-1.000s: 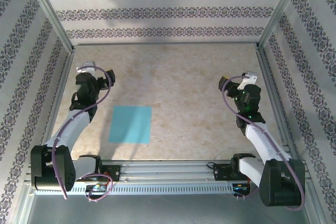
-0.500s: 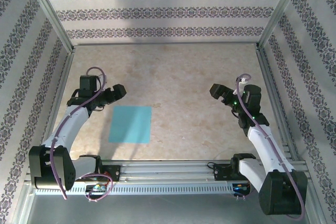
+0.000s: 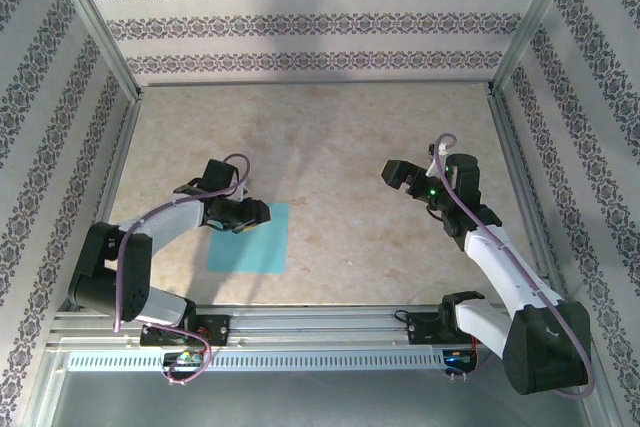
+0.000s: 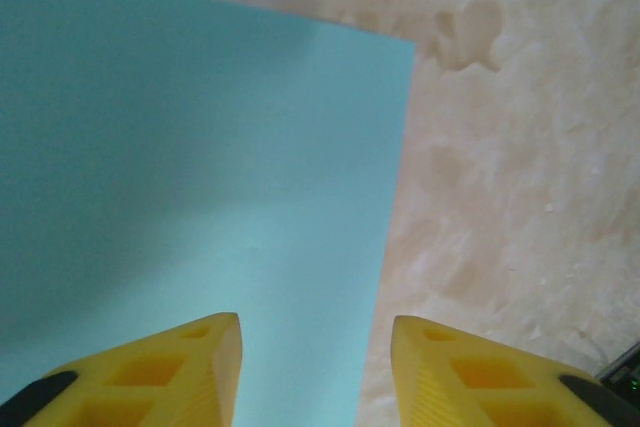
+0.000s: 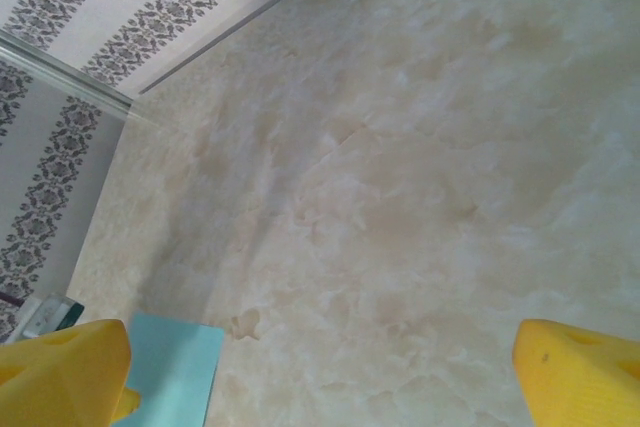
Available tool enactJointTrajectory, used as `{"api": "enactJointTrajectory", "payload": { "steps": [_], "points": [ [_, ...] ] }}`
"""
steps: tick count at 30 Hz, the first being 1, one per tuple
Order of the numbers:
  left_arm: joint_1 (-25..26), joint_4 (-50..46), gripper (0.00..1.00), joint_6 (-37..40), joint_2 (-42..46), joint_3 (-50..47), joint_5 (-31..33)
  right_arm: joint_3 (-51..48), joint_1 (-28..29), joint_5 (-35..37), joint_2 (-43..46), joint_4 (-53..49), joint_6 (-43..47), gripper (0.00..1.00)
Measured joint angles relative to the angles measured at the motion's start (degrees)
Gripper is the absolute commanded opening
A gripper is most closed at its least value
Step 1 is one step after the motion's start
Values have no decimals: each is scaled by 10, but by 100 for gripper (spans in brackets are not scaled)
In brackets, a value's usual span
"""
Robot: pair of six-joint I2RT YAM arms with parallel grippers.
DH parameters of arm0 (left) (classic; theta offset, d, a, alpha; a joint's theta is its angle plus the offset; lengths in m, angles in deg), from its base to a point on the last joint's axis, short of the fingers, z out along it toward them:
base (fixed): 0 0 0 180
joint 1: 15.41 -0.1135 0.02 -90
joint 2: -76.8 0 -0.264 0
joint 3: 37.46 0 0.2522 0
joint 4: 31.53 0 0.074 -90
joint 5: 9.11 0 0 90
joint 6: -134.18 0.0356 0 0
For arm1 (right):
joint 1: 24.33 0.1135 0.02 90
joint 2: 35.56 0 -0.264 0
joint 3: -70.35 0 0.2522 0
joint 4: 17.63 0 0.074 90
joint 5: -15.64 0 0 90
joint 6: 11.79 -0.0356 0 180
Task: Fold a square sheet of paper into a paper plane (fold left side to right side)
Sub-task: Move the square sheet of paper to the center of the table.
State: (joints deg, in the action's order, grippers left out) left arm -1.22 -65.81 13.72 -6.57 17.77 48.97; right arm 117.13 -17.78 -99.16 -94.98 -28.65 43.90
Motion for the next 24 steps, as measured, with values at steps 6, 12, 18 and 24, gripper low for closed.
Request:
{"api": "enactJointTrajectory", "payload": {
  "steps": [6, 12, 18, 24],
  "points": [
    [10, 5, 36, 0, -51, 0, 10, 0, 0, 10, 0, 0, 1, 98],
    [23, 35, 34, -5, -68, 1, 5, 1, 1, 16, -4, 0, 1, 98],
    [45, 78, 33, -43, -103, 24, -1, 2, 1, 20, -10, 0, 2, 98],
    [79, 134, 33, -90, -162, 74, -4, 2, 1, 27, -10, 0, 4, 98]
  ]
}}
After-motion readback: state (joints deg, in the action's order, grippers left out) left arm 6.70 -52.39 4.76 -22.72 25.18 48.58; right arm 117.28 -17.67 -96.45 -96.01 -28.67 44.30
